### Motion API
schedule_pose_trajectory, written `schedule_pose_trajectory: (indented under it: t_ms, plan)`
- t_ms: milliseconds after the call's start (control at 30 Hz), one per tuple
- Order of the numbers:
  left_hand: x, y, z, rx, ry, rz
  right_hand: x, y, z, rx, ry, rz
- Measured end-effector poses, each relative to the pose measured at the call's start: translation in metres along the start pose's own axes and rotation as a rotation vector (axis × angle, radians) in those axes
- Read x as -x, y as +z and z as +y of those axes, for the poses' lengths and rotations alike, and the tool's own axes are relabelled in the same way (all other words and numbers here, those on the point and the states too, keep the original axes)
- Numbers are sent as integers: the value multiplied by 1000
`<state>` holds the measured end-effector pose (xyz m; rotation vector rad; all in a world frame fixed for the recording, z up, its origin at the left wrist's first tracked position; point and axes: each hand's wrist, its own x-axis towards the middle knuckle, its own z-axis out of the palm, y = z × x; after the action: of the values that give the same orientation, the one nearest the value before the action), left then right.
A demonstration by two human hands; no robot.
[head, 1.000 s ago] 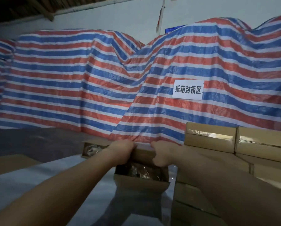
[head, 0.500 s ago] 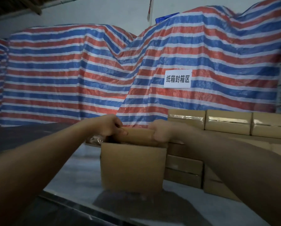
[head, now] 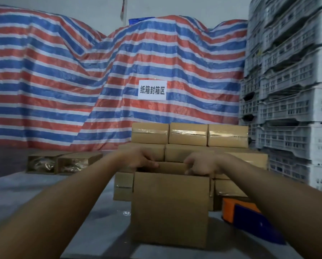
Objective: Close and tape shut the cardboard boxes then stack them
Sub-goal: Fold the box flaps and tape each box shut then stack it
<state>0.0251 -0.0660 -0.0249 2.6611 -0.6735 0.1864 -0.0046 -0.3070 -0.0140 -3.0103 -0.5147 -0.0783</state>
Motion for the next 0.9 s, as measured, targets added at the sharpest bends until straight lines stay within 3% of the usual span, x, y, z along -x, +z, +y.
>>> schedule_pose_trajectory:
  t_ms: [200, 433, 567, 733, 900]
  plan:
    - [1, 26, -14, 721, -178, 221, -3, 3, 23, -207, -6, -3]
    - [29, 52, 8, 1231, -297, 197, -12, 11, 32, -474, 62, 99]
    - [29, 66, 20, 1369, -305, 275, -2, 26, 34, -837, 55, 188]
    - [37, 73, 29, 1390, -234, 322, 19, 55, 32, -1527, 151, 328]
    - [43, 92, 23, 1413, -185, 436, 25, 101, 31, -1686, 164, 384]
